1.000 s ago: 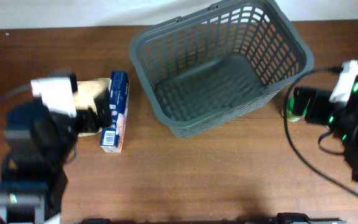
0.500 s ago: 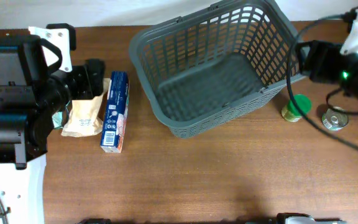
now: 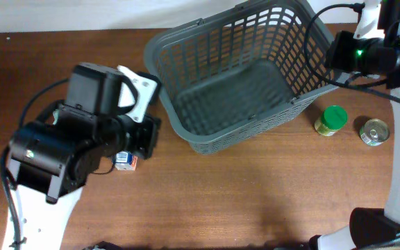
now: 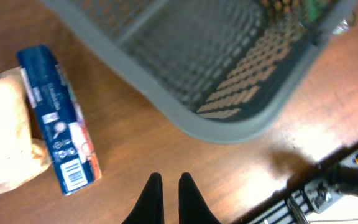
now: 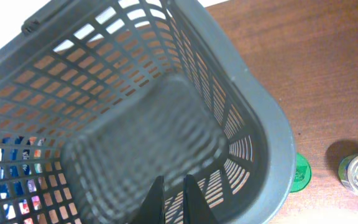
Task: Pack container
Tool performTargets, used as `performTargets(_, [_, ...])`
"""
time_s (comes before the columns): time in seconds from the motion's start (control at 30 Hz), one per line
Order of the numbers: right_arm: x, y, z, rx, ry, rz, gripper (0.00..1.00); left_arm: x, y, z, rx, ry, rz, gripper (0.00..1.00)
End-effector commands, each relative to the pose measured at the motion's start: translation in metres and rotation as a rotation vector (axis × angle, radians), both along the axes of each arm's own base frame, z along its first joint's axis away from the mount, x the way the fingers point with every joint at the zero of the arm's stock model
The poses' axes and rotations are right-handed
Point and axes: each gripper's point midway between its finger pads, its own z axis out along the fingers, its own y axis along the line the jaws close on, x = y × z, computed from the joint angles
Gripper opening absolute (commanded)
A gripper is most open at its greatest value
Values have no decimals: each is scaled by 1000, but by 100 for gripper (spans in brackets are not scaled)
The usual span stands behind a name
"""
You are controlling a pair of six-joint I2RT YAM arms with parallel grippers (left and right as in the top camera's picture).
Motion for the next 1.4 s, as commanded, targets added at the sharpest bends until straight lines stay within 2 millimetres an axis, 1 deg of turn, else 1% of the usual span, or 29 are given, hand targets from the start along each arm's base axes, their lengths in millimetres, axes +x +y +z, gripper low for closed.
performTargets(0.0, [10,5,-7,14,18,5,4,-27,-31,0,17,8,-162,2])
performTargets(0.07, [13,4,-13,15,33,5,4,-36,-40,-1,20,14,-208,2])
performTargets(0.17, [20,4,-26,17,65,4,4,-53,-60,-2,23,19,-301,2])
performTargets(0.23, [25,4,-36,18,89,5,4,-56,-69,-6,30,29,-335,2])
performTargets(0.33, [28,4,-43,19,108,4,4,-53,-81,-19,55,70,-359,2])
performTargets(0.43, [30,4,-50,19,128,4,4,-48,-92,-38,94,119,-388,2])
performTargets(0.5, [30,4,-54,20,139,4,4,-43,-103,-57,142,160,-436,2])
performTargets(0.53, [30,4,-55,20,143,4,4,-42,-105,-61,151,169,-442,2])
performTargets(0.57, [29,3,-57,17,153,1,4,-39,-110,-71,172,198,-453,2])
performTargets(0.63, [27,-4,-62,-16,176,-21,4,-35,-115,-84,195,235,-456,2])
performTargets(0.67, [26,-4,-64,-17,185,-20,4,-33,-117,-91,207,254,-456,2])
performTargets(0.77, [24,-4,-72,-22,217,-11,4,-26,-122,-101,222,266,-463,2])
performTargets(0.83, [23,-4,-76,-21,232,-11,4,-23,-126,-104,223,260,-469,2])
performTargets(0.97, [20,-4,-86,-19,277,-10,4,-13,-121,-107,265,230,-445,2])
performTargets(1.1, [15,-4,-89,-18,303,-9,4,-5,-113,-108,319,198,-414,2])
performTargets(1.2, [11,-3,-90,-37,317,26,4,3,-107,-108,354,172,-389,2])
performTargets(1.37, [0,-5,-94,-55,359,39,4,19,-95,-107,355,158,-334,2])
